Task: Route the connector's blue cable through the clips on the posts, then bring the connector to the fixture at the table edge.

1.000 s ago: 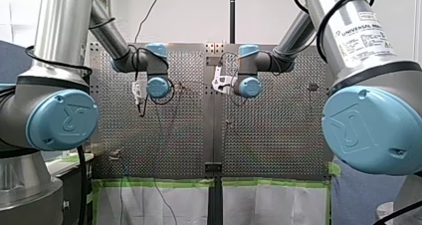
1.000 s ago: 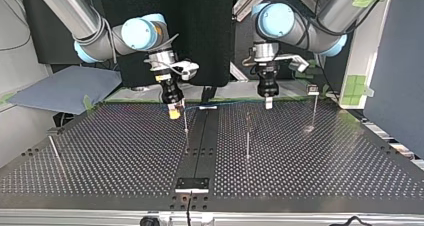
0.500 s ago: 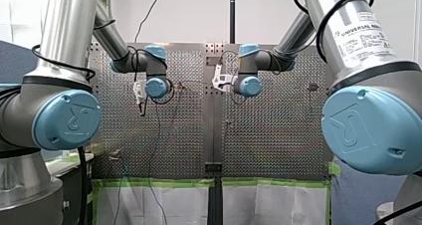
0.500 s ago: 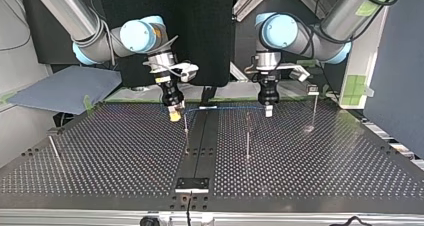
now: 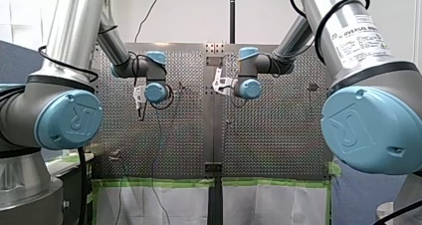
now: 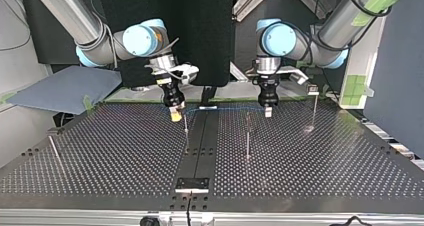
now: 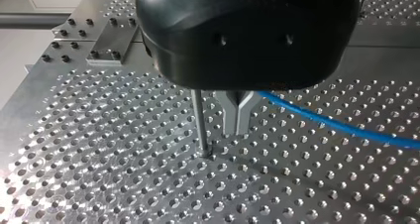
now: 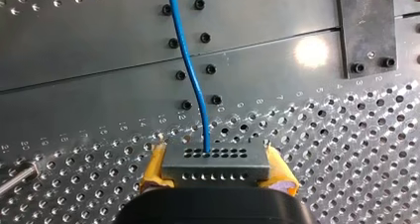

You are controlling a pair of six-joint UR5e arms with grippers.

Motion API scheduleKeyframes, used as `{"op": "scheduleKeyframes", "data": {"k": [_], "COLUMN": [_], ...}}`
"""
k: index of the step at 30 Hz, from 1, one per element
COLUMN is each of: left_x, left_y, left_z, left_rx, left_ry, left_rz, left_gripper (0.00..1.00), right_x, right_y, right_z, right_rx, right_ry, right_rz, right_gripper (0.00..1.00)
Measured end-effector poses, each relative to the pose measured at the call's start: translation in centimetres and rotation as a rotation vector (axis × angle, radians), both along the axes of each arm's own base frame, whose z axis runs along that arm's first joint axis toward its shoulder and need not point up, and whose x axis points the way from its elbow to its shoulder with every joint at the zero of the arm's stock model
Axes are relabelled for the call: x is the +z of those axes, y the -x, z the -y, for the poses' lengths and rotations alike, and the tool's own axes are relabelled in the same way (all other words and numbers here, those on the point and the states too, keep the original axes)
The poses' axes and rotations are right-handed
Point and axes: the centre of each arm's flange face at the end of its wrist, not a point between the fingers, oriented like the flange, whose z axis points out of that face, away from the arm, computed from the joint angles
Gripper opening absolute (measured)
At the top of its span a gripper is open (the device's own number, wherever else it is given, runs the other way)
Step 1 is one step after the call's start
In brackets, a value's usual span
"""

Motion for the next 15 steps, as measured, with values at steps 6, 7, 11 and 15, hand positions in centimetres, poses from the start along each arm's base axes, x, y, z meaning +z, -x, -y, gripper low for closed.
{"op": "scheduleKeyframes", "data": {"k": [6, 7, 11, 15], "left_x": [0.7, 0.8, 1.2, 1.5], "left_y": [-0.7, -0.8, -1.1, -1.4], "left_z": [-0.1, -0.1, 0.0, 0.0], "left_rx": [-0.005, -0.006, -0.015, -0.017], "left_ry": [0.004, 0.003, 0.001, 0.0], "left_rz": [0.01, 0.011, 0.012, 0.015], "left_gripper": [0.0, 0.0, 0.0, 0.0], "right_x": [0.3, 0.3, 0.5, 0.5], "right_y": [-0.2, -0.2, -0.2, 0.1], "right_z": [0.1, 0.2, 0.4, 0.8], "right_rx": [0.009, 0.01, 0.008, 0.002], "right_ry": [0.006, 0.007, 0.009, 0.007], "right_rz": [0.003, 0.004, 0.006, 0.012], "right_gripper": [0.0, 0.0, 0.0, 0.0]}}
